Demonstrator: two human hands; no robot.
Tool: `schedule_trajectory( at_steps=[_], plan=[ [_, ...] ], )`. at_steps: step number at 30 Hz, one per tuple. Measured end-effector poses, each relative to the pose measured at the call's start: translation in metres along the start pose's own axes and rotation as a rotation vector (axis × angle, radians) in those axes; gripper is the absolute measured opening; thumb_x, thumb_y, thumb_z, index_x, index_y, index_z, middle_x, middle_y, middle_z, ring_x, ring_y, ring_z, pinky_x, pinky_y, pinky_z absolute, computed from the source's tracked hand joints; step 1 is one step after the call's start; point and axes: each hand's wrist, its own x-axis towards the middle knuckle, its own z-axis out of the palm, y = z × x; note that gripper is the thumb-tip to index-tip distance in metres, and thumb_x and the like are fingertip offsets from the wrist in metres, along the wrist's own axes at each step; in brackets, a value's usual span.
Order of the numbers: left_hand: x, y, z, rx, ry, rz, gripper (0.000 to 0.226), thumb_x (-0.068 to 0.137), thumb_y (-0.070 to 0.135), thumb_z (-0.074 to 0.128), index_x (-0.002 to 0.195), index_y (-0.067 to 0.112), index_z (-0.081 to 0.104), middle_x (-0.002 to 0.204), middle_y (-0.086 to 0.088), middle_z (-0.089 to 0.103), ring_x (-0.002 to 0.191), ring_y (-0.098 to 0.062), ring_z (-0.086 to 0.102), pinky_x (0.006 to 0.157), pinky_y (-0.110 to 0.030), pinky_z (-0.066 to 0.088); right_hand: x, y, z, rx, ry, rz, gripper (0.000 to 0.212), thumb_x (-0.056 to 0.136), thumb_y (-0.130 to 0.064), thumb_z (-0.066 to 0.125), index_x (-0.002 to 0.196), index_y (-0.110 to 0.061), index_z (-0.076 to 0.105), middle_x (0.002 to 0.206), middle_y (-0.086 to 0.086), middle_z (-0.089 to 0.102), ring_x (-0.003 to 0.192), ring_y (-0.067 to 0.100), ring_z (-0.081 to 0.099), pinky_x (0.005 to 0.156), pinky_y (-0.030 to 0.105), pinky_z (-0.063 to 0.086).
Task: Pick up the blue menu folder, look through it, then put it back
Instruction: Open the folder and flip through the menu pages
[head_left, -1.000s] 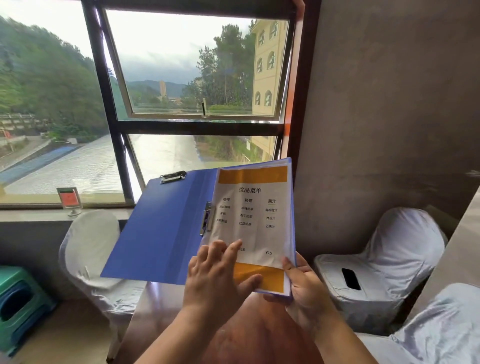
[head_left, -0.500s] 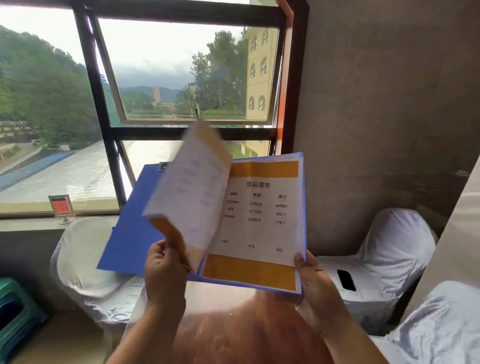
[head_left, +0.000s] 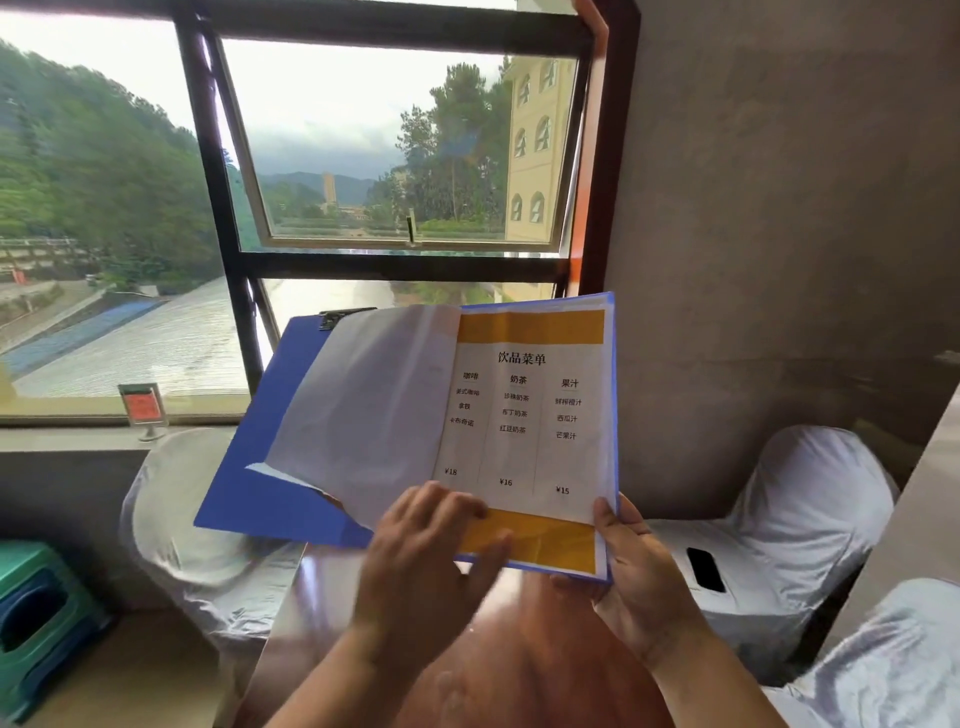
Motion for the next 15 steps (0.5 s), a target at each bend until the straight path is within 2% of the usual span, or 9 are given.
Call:
schedule_trajectory(
  at_steps=[1, 3, 5, 7, 9, 10, 12, 13, 15],
  plan=[
    [0.003, 0.006, 0.007, 0.065, -0.089, 0.015, 0.044, 0.090, 0.070, 0.058, 0.108, 0.030, 0.066, 0.101, 0.010, 0.060, 0.095, -0.016, 0.057, 0.084, -0.030, 0.048, 0.000, 0.001, 0.004, 0.001, -0.006, 0.001, 0.025, 0.095, -0.035, 0.065, 0.108, -0.031, 0.086, 0.110, 0.014, 0.085, 0.087, 0.037, 0.083, 0.054, 0.050, 0.069],
    [0.008, 0.013, 0.016, 0.160, -0.164, -0.077, 0.064, 0.082, 0.082, 0.053, 0.123, 0.034, 0.065, 0.113, 0.011, 0.058, 0.109, -0.016, 0.053, 0.088, -0.036, 0.051, -0.001, 0.002, 0.011, -0.013, -0.034, 0.005, 0.025, 0.095, -0.039, 0.068, 0.112, -0.030, 0.084, 0.110, 0.015, 0.084, 0.086, 0.038, 0.082, 0.056, 0.052, 0.069],
    [0.009, 0.013, 0.020, 0.177, -0.166, -0.117, 0.065, 0.081, 0.083, 0.050, 0.126, 0.037, 0.063, 0.115, 0.012, 0.056, 0.110, -0.016, 0.051, 0.088, -0.037, 0.052, -0.001, 0.001, 0.015, -0.051, -0.047, -0.003, 0.037, 0.089, -0.046, 0.078, 0.120, -0.028, 0.081, 0.115, 0.018, 0.081, 0.088, 0.041, 0.081, 0.058, 0.051, 0.068],
    [0.011, 0.010, 0.021, 0.153, -0.154, -0.090, 0.053, 0.086, 0.077, 0.051, 0.119, 0.038, 0.064, 0.110, 0.011, 0.058, 0.104, -0.019, 0.055, 0.084, -0.037, 0.052, -0.002, -0.001, 0.019, -0.091, -0.070, -0.001, 0.054, 0.078, -0.053, 0.086, 0.124, -0.027, 0.078, 0.119, 0.020, 0.079, 0.090, 0.043, 0.080, 0.058, 0.049, 0.068],
    [0.016, 0.006, 0.021, 0.125, -0.115, -0.049, 0.031, 0.089, 0.060, 0.062, 0.100, 0.032, 0.069, 0.097, 0.008, 0.063, 0.093, -0.023, 0.060, 0.076, -0.037, 0.054, -0.004, -0.002, 0.022, -0.108, -0.105, 0.018, 0.065, 0.069, -0.059, 0.094, 0.124, -0.028, 0.078, 0.120, 0.017, 0.080, 0.094, 0.043, 0.080, 0.058, 0.049, 0.068],
    [0.019, 0.005, 0.020, 0.117, -0.100, -0.028, 0.023, 0.090, 0.051, 0.066, 0.089, 0.028, 0.070, 0.089, 0.006, 0.065, 0.085, -0.025, 0.061, 0.072, -0.039, 0.054, -0.005, -0.003, 0.022, -0.104, -0.114, 0.026, 0.068, 0.067, -0.060, 0.096, 0.125, -0.029, 0.078, 0.120, 0.016, 0.080, 0.095, 0.043, 0.080, 0.058, 0.049, 0.068],
    [0.024, 0.003, 0.018, 0.083, -0.069, -0.048, 0.022, 0.093, 0.037, 0.069, 0.077, 0.021, 0.066, 0.078, 0.004, 0.066, 0.075, -0.025, 0.058, 0.068, -0.036, 0.049, -0.004, -0.003, 0.016, -0.098, -0.112, 0.026, 0.068, 0.073, -0.059, 0.094, 0.129, -0.027, 0.075, 0.117, 0.015, 0.080, 0.094, 0.040, 0.081, 0.058, 0.048, 0.068],
    [0.026, 0.000, 0.016, 0.021, -0.031, -0.130, 0.022, 0.094, 0.034, 0.067, 0.076, 0.021, 0.064, 0.075, 0.005, 0.065, 0.072, -0.022, 0.057, 0.066, -0.030, 0.045, -0.002, -0.003, 0.011, -0.097, -0.108, 0.022, 0.065, 0.076, -0.057, 0.093, 0.130, -0.025, 0.075, 0.115, 0.014, 0.081, 0.093, 0.038, 0.081, 0.057, 0.047, 0.067],
    [0.029, -0.008, 0.010, -0.207, 0.107, -0.451, 0.024, 0.096, 0.039, 0.062, 0.079, 0.021, 0.061, 0.068, 0.005, 0.063, 0.064, -0.016, 0.053, 0.059, -0.021, 0.038, 0.001, -0.005, 0.001, -0.105, -0.074, 0.004, 0.060, 0.080, -0.056, 0.090, 0.130, -0.025, 0.075, 0.113, 0.013, 0.081, 0.091, 0.037, 0.081, 0.057, 0.047, 0.066]
  ],
)
